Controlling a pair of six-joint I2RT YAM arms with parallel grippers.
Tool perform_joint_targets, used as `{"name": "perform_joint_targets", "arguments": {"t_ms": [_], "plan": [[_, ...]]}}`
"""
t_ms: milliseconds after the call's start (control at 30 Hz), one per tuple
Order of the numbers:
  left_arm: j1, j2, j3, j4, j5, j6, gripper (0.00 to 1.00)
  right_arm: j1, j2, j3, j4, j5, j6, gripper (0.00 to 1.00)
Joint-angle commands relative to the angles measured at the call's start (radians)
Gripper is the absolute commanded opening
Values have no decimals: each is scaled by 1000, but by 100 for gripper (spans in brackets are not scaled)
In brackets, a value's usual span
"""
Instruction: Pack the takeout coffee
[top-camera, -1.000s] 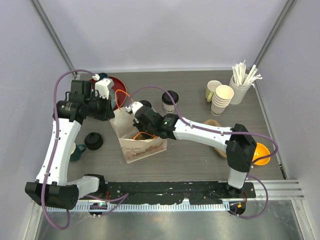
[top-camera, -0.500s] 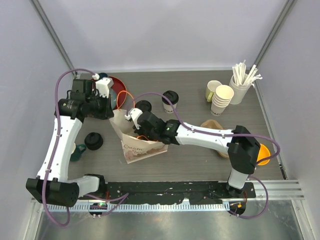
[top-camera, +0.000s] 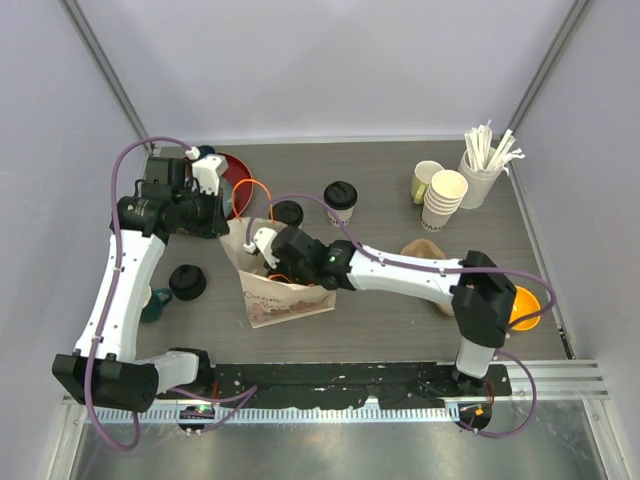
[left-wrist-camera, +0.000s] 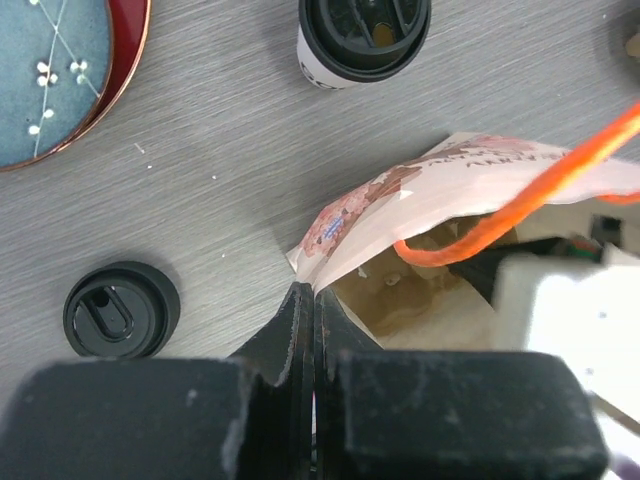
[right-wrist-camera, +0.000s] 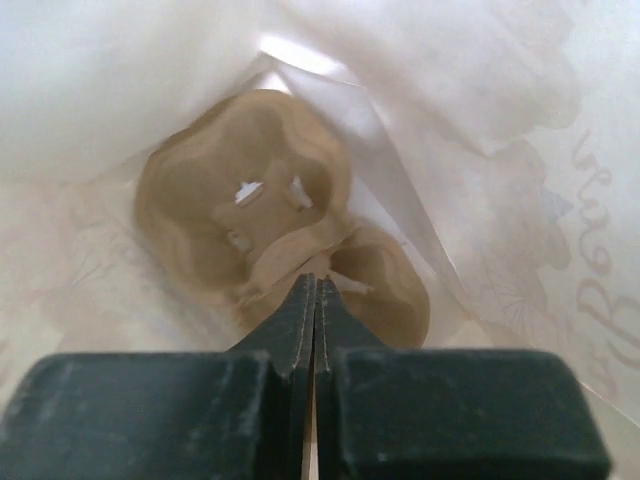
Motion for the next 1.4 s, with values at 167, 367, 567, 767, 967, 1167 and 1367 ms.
{"name": "perform_joint_targets", "arguments": {"t_ms": [167,367,567,767,967,1167,1367], "plan": [[-4,-32,35,-26,70,40,0,-56,184,121,-175,-83,88,1],[-9,-29,38,-29,90,40,0,-58,273,161,-253,13,129,1],[-10,-27,39,-28,90,45,0,-50,260,196,-285,42,120,1],[-13,-24,36,-29,76,48,0,-9,163,273,-255,53,72,14],[-13,-34,26,-28,57,54,0,3,5,197,10,50,65,46],[-13,-34,26,-34,50,62,0,3,-47,181,109,47,61,62],[-13,-32,30,-33,47,63,0,3,-73,160,162,58,74,68]]}}
